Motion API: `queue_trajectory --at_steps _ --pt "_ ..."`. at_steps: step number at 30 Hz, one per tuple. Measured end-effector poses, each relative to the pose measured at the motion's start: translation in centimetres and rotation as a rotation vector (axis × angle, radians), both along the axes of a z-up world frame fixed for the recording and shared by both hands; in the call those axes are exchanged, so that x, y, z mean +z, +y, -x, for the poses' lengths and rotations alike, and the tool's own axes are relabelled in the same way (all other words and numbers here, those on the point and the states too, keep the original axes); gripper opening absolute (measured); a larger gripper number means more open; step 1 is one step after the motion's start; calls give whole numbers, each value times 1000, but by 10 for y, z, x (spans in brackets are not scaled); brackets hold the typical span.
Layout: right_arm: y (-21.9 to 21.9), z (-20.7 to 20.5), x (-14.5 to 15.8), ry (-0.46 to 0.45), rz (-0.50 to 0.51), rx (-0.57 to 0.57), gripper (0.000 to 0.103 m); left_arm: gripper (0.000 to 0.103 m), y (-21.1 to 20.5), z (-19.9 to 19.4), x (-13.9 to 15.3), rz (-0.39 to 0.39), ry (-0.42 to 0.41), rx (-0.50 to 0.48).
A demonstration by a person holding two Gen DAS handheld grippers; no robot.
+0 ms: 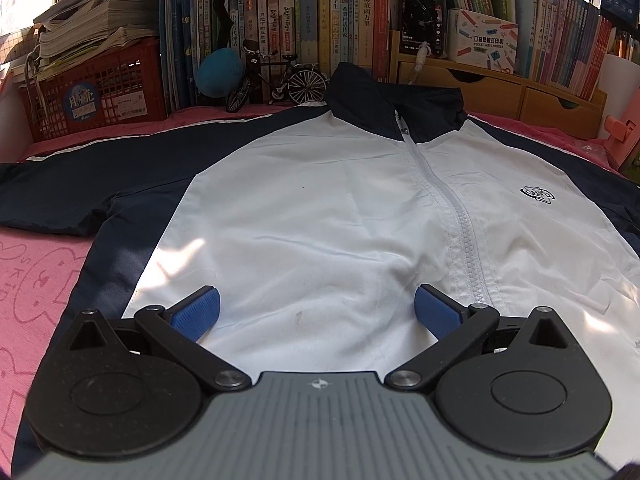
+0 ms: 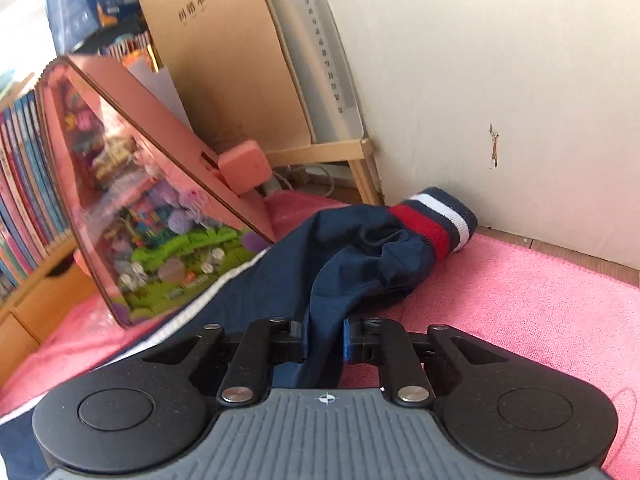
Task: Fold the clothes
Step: 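Move the right tool to the striped cuff of the navy sleeve, then close the right tool on the sleeve cuff and lift it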
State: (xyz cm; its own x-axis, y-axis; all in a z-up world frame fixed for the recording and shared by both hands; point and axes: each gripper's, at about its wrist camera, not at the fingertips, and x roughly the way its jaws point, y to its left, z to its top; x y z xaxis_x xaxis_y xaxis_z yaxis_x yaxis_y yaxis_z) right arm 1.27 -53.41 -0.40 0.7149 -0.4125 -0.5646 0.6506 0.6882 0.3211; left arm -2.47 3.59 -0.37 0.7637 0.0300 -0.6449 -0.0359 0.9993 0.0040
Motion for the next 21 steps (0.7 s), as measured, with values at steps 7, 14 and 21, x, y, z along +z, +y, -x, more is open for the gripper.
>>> queue_trajectory --at_steps 7,14,21 --pt "55 22 57 -121 150 172 9 103 0 0 0 2 -1 1" --pt "153 18 102 -213 268 504 8 103 0 0 0 3 -2 1" --pt "180 3 78 -75 228 449 21 103 0 1 0 5 -3 1"
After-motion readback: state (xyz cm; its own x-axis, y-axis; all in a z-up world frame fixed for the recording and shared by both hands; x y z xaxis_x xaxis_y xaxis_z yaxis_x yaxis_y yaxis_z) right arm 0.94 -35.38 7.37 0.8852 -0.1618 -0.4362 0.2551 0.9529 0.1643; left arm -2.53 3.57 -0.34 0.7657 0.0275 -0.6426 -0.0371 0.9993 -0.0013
